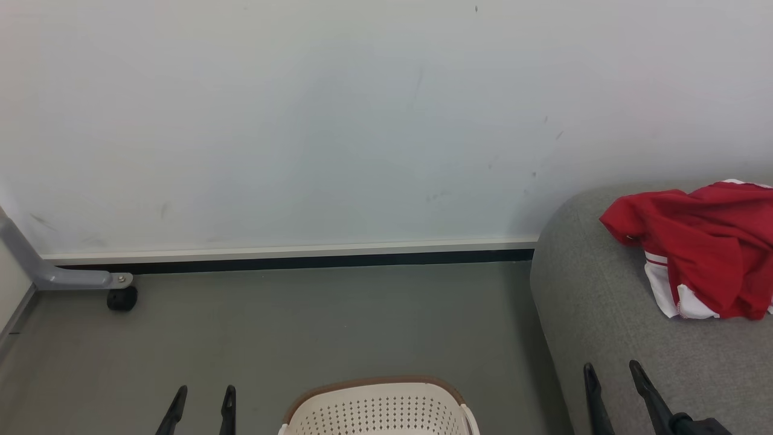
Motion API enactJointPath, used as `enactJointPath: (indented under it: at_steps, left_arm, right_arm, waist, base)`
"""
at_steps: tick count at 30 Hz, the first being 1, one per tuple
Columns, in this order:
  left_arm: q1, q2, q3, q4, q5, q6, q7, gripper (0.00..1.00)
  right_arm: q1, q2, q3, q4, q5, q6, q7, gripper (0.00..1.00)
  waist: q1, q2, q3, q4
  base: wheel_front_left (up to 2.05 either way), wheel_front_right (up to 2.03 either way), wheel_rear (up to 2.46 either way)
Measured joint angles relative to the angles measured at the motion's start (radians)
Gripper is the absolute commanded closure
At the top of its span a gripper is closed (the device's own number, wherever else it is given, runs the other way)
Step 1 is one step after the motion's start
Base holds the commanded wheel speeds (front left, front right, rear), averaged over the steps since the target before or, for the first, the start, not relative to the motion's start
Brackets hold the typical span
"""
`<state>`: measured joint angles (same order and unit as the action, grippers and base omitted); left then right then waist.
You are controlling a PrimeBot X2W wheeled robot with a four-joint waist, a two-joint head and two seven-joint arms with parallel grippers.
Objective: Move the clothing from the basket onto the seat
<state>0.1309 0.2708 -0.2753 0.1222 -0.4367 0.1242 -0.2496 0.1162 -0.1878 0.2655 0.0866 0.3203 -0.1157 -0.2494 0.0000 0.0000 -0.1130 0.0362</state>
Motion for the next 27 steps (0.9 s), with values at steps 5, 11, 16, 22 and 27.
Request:
enactJointPath:
  at_steps: [5, 11, 16, 22, 27]
  left_arm:
    - [0.0, -0.008, 0.004, -0.006, 0.01, 0.0, 0.0, 0.0]
    - [0.0, -0.014, 0.019, -0.01, 0.027, 0.0, 0.0, 1.0]
    - [0.019, -0.032, 0.008, 0.033, 0.025, -0.001, 0.001, 1.0]
    - [0.023, -0.044, 0.023, 0.045, -0.005, -0.011, 0.016, 1.0]
    - [0.02, -0.054, 0.043, 0.051, -0.07, -0.021, 0.038, 1.0]
  right_arm:
    - [0.001, 0.003, -0.009, -0.012, -0.006, -0.003, 0.0, 0.0]
    - [0.001, 0.004, -0.02, -0.023, -0.013, -0.005, 0.0, 1.0]
    - [0.021, 0.018, -0.011, 0.024, -0.012, -0.004, 0.002, 1.0]
    - [0.027, 0.026, -0.026, 0.036, 0.016, 0.002, 0.012, 1.0]
    - [0.016, 0.033, -0.047, 0.046, 0.081, 0.015, 0.036, 1.0]
  waist:
    - [0.0, 0.0, 0.005, 0.002]
    - [0.0, 0.0, 0.01, 0.006]
    - [0.0001, 0.0, 0.01, 0.007]
    - [0.0001, 0.0, 0.013, 0.006]
    - [0.0002, 0.0001, 0.021, 0.003]
  base:
    - [0.0, 0.0, 0.0]
    - [0.0, 0.0, 0.0]
    - [0.0, 0.0, 0.0]
    - [0.0, 0.0, 0.0]
    - [0.0, 0.0, 0.0]
